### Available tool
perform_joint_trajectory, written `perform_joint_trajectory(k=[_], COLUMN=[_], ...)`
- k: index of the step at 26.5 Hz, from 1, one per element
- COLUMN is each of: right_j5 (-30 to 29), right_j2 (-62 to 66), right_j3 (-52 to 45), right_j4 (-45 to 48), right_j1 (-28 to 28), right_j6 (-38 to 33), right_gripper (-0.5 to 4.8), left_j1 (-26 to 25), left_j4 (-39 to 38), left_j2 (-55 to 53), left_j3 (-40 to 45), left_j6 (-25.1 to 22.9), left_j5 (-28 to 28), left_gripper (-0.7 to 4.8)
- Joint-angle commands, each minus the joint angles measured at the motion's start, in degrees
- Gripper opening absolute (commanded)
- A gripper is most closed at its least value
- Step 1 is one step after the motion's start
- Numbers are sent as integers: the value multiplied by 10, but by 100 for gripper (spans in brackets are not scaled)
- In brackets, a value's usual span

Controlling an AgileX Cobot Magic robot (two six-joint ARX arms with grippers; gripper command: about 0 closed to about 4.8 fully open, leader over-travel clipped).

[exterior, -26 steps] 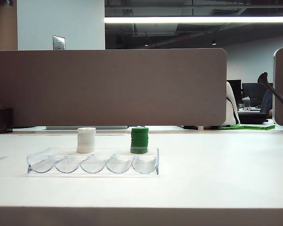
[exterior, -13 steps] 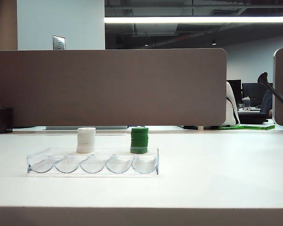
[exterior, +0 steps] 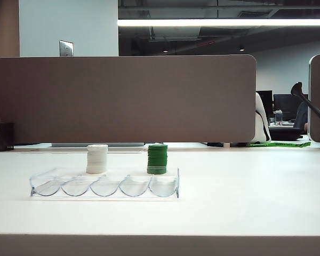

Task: Pick up the chip in the box and place it on the pile of chips with the same color.

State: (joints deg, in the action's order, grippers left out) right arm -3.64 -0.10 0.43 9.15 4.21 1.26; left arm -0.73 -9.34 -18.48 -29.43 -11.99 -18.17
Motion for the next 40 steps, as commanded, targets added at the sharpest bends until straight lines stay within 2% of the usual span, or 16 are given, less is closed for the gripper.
perform_joint_trajectory(k=[1, 5, 9, 13, 16, 19, 23, 28, 37, 40], right_j5=[-29, -36, -80, -78, -78, -47, -2, -3, 2, 20], right_j2=[0, 0, 0, 0, 0, 1, 1, 1, 1, 1], right_j3=[0, 0, 0, 0, 0, 0, 0, -1, -1, -1], right_j4=[9, 10, 1, -3, -5, -9, -29, -47, -56, -71], right_j1=[1, 0, -2, -19, -33, -50, -63, -63, -63, -63], right_j6=[-14, -17, -17, -17, -17, -16, -17, -17, -17, -17], right_gripper=[-5, -5, -6, -6, -6, -6, -6, -6, -6, -6], left_j1=[0, 0, 0, 0, 1, 1, 1, 1, 1, 1], left_j4=[-24, -22, -21, -20, -12, -4, 7, 48, 65, 71], left_j2=[22, 61, 133, 184, 182, 182, 182, 182, 182, 182], left_j3=[2, 30, 94, 136, 149, 156, 169, 203, 246, 251], left_j6=[0, 1, 28, 30, 30, 31, 62, 96, 97, 107], left_j5=[16, 20, 62, 66, 66, 76, 99, 105, 107, 121], left_gripper=[-6, -6, -6, -6, -6, -6, -6, -6, -6, -6])
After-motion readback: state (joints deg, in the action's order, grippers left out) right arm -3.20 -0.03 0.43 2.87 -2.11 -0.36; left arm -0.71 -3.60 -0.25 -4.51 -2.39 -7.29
